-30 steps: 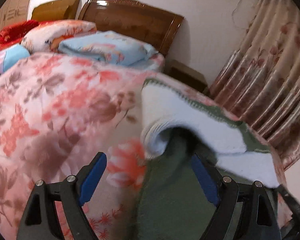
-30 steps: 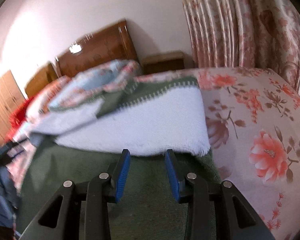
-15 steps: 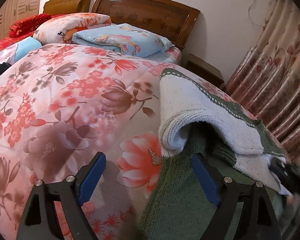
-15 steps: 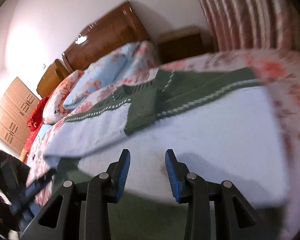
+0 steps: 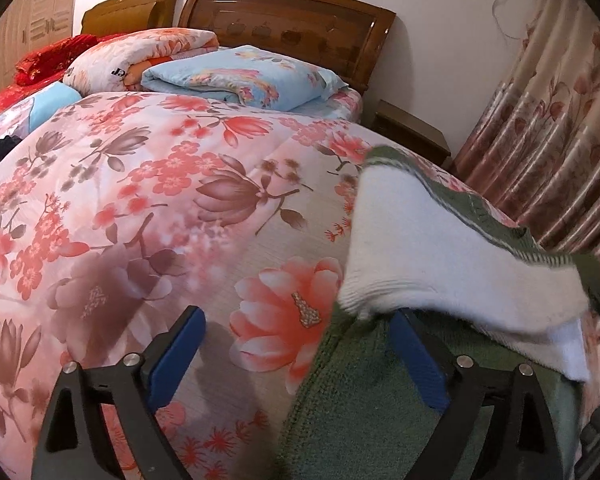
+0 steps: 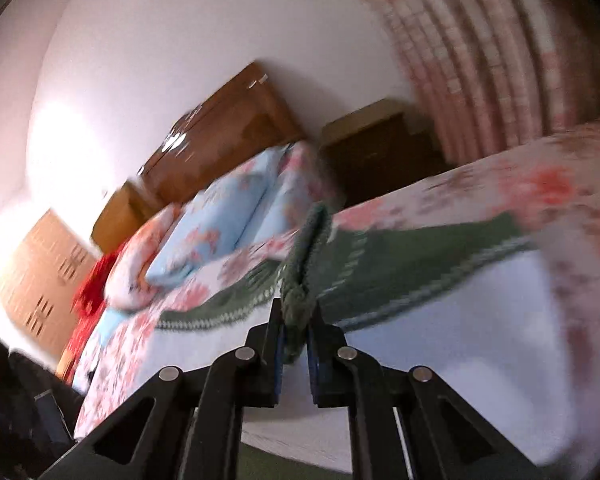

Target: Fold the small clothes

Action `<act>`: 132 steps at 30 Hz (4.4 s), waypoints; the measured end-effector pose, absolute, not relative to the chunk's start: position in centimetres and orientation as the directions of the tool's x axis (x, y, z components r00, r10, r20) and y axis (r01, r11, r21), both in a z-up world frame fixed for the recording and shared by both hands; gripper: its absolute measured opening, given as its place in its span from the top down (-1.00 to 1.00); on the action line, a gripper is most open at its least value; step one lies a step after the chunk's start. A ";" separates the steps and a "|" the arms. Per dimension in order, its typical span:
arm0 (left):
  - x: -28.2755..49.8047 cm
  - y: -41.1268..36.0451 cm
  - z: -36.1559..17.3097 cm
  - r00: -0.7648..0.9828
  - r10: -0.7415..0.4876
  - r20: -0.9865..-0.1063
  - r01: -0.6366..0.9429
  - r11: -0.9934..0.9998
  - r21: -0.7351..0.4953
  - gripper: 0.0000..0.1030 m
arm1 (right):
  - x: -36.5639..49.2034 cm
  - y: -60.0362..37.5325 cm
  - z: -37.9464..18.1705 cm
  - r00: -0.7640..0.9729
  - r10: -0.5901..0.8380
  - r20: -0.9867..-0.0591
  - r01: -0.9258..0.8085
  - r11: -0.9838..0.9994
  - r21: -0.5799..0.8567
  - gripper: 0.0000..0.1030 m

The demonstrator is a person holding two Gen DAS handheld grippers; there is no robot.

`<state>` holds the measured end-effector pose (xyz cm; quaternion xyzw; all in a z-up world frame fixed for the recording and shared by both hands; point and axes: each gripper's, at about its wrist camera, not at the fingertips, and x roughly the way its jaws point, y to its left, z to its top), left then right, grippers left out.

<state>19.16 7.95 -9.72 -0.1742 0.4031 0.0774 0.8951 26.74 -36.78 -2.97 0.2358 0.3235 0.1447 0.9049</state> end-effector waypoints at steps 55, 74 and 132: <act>14.6 1.3 -6.3 0.725 -0.076 -0.685 0.063 0.997 -0.043 -1.00 | 16.1 -37.5 -4.2 0.654 0.206 -0.727 -0.188 0.976 0.108 0.39; 7.8 4.4 -10.0 0.499 -0.036 -0.866 0.107 0.994 0.020 -1.00 | 4.6 -39.3 -7.3 0.482 0.185 -0.856 -0.407 0.913 -0.032 0.16; 14.4 -4.1 -6.8 0.555 -0.159 -0.816 0.209 0.977 -0.049 -1.00 | 14.6 -29.8 -5.7 0.503 0.207 -0.839 -0.453 0.890 -0.051 -0.01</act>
